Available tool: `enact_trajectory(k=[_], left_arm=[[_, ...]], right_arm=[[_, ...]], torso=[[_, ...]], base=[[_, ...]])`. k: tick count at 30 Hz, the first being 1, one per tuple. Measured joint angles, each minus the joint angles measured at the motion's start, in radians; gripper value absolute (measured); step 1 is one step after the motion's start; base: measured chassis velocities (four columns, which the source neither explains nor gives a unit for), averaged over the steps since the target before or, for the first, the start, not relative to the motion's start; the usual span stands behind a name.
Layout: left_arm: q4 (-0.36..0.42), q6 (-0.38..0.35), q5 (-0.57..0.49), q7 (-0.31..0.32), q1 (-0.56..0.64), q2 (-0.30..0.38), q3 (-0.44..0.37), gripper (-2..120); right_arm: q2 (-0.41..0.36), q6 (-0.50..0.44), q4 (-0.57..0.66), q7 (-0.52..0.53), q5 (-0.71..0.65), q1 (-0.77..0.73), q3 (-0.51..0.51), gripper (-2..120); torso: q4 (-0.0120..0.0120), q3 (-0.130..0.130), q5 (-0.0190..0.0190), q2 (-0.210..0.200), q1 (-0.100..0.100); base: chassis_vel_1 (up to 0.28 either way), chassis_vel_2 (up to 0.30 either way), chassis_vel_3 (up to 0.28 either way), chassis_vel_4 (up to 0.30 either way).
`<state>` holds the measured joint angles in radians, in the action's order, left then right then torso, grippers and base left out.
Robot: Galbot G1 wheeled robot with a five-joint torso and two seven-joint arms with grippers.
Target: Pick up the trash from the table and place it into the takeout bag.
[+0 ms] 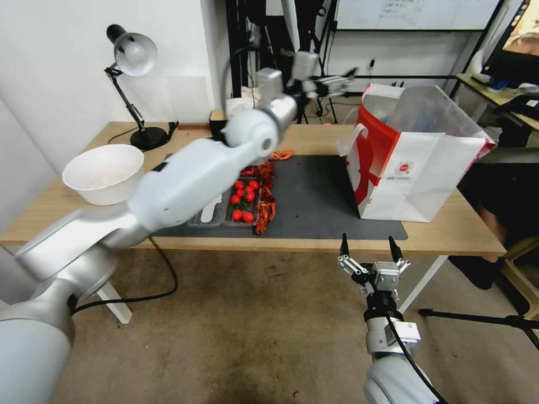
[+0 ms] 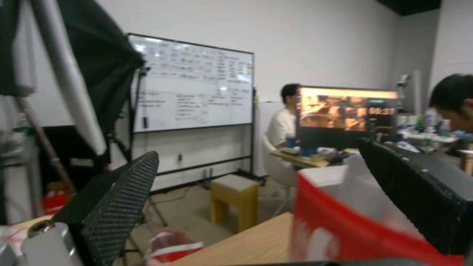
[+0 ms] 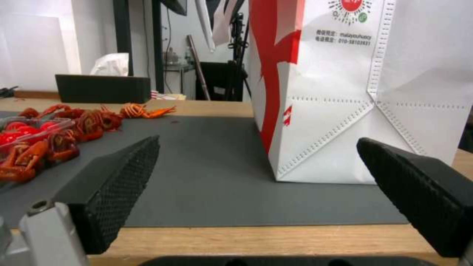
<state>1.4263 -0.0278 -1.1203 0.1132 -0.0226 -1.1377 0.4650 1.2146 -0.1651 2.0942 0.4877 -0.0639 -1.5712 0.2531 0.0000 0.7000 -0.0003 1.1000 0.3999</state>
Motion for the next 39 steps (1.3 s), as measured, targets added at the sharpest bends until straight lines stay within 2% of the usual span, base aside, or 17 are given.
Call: enact_trajectory(k=[4, 10, 12, 13, 16, 19, 20, 21, 22, 25, 32, 34, 39], left_arm=[[0.055, 0.003, 0.012, -0.001, 0.074, 0.077, -0.050, 100], [0.124, 0.004, 0.032, 0.001, 0.184, 0.153, -0.129, 100], [0.163, 0.004, 0.044, 0.001, 0.246, 0.206, -0.174, 100], [0.163, 0.004, 0.044, 0.001, 0.246, 0.206, -0.174, 100], [0.235, 0.005, 0.066, 0.000, 0.349, 0.289, -0.257, 100], [0.257, 0.005, 0.074, 0.000, 0.381, 0.310, -0.283, 100], [0.292, 0.005, 0.091, 0.000, 0.436, 0.337, -0.325, 100], [0.362, 0.009, 0.133, -0.001, 0.572, 0.376, -0.438, 100], [0.362, 0.009, 0.133, -0.001, 0.572, 0.376, -0.438, 100], [0.402, 0.017, 0.155, -0.002, 0.665, 0.399, -0.512, 100], [0.430, 0.034, 0.181, -0.002, 0.737, 0.414, -0.567, 100], [0.451, 0.049, 0.219, 0.001, 0.804, 0.416, -0.619, 100], [0.474, 0.065, 0.274, 0.003, 0.905, 0.408, -0.686, 100]], right_arm=[[-0.002, 0.000, 0.000, 0.000, 0.000, -0.001, 0.000, 100], [-0.002, 0.001, 0.000, 0.000, 0.000, 0.001, -0.004, 100], [-0.002, 0.002, 0.000, 0.000, 0.000, 0.002, -0.008, 100], [-0.002, 0.002, 0.000, 0.000, 0.000, 0.002, -0.008, 100], [-0.001, 0.002, -0.002, 0.000, 0.001, 0.003, -0.014, 100], [-0.001, 0.002, -0.002, -0.001, 0.002, 0.004, -0.015, 100], [-0.001, 0.002, -0.002, 0.000, 0.002, 0.004, -0.015, 100], [-0.001, 0.002, -0.003, 0.000, 0.003, 0.004, -0.016, 100], [-0.001, 0.002, -0.003, 0.000, 0.003, 0.004, -0.016, 100], [-0.001, 0.002, -0.004, -0.001, 0.004, 0.004, -0.018, 100], [-0.001, 0.002, -0.006, -0.001, 0.004, 0.005, -0.020, 100], [-0.001, 0.002, -0.009, -0.001, 0.006, 0.005, -0.022, 100], [0.000, 0.000, -0.012, -0.001, 0.011, 0.001, -0.025, 100]], torso=[[-0.0001, 0.000, 0.0002, 0.000, 0.000], [-0.0002, 0.000, 0.0000, 0.000, 0.000], [0.0000, 0.000, -0.0001, 0.000, 0.000], [0.0000, 0.000, -0.0001, 0.000, 0.000], [0.0003, 0.000, 0.0000, 0.000, 0.000], [0.0002, 0.000, -0.0001, 0.000, 0.000], [0.0000, 0.000, 0.0005, 0.000, 0.000], [0.0000, 0.000, 0.0001, 0.000, 0.000], [0.0000, 0.000, 0.0001, 0.000, 0.000], [0.0002, 0.000, 0.0000, 0.000, 0.000], [0.0001, 0.000, 0.0003, 0.000, 0.000], [-0.0002, 0.000, 0.0003, 0.000, 0.000], [-0.0003, 0.000, 0.0003, 0.000, 0.000]], base=[[0.000, 0.000, 0.000, 0.000], [0.000, 0.000, 0.000, 0.000], [0.000, 0.000, 0.000, 0.000], [0.000, 0.000, 0.000, 0.000], [0.000, 0.000, 0.000, 0.000], [0.000, 0.000, 0.000, 0.000], [0.000, 0.000, 0.000, 0.000], [0.000, 0.000, 0.000, 0.000], [0.000, 0.000, 0.000, 0.000], [0.000, 0.000, 0.000, 0.000], [0.000, 0.000, 0.000, 0.000], [0.000, 0.000, 0.000, 0.000], [0.000, 0.000, 0.000, 0.000]])
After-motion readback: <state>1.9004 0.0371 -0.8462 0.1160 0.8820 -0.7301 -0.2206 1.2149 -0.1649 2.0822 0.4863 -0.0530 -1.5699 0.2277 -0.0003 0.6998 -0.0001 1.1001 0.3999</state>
